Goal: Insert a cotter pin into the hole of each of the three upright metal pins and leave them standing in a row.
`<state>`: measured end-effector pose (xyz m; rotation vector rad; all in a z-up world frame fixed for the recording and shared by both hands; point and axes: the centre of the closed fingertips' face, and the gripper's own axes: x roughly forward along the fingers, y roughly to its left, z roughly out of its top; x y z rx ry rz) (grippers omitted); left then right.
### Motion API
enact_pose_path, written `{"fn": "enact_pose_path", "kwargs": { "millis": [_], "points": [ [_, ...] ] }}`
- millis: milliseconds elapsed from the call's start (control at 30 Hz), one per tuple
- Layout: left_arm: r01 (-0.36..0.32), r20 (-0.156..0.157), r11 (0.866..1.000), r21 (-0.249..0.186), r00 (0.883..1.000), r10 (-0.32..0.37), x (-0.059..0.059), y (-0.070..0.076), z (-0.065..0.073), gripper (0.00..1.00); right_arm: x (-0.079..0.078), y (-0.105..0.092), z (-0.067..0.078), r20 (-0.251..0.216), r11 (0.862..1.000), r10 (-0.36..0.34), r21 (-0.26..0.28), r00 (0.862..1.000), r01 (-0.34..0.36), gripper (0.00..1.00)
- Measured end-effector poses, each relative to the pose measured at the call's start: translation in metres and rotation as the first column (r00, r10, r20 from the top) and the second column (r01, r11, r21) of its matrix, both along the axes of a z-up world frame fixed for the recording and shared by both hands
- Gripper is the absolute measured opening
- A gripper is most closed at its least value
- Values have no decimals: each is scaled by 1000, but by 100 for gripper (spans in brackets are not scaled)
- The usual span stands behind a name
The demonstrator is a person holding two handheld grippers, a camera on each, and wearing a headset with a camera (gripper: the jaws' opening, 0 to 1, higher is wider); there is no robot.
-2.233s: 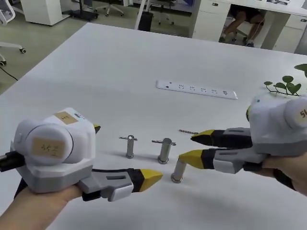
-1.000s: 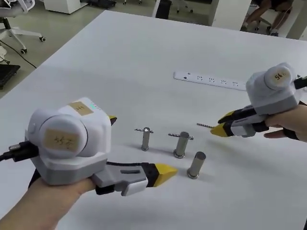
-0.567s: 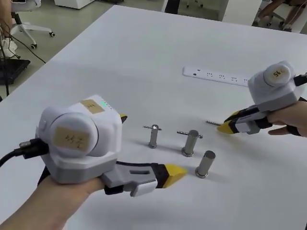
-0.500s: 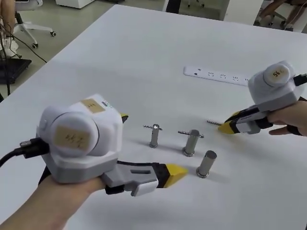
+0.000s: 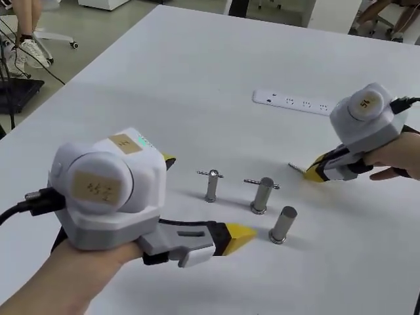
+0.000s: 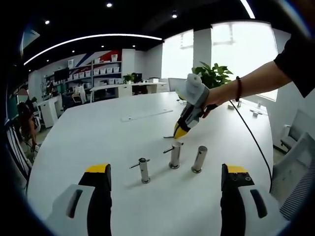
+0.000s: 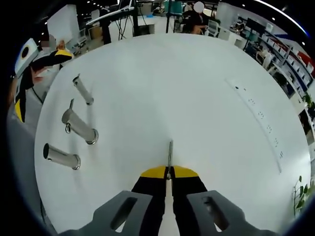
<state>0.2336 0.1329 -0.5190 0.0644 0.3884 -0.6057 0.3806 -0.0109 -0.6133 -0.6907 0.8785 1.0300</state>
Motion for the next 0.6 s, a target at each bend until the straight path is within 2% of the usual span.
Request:
{"fn": "enact_pose_path", "kwargs": {
  "millis": [100,300,367,433,600],
  "points": [
    [8,-3,1000,5,1000,-8,-1,-1,-1,91,-2,1,0,19,999,42,-16,999,-42,0],
    [7,-9,1000,0,1000,-7,-2,-1,-2,90,-5,3,3,31,999,53,-11,998,-52,0],
    [12,-14,1000,-19,1000,-12,-2,-3,-2,89,-6,4,5,20,999,43,3,999,-43,0],
    [19,-12,1000,-14,1000,-19,-3,-5,-2,89,-3,3,7,21,999,41,15,999,-41,0],
    [32,-14,999,-13,999,-32,-5,-7,-2,85,-8,1,14,38,998,40,38,998,-41,0]
  ]
}}
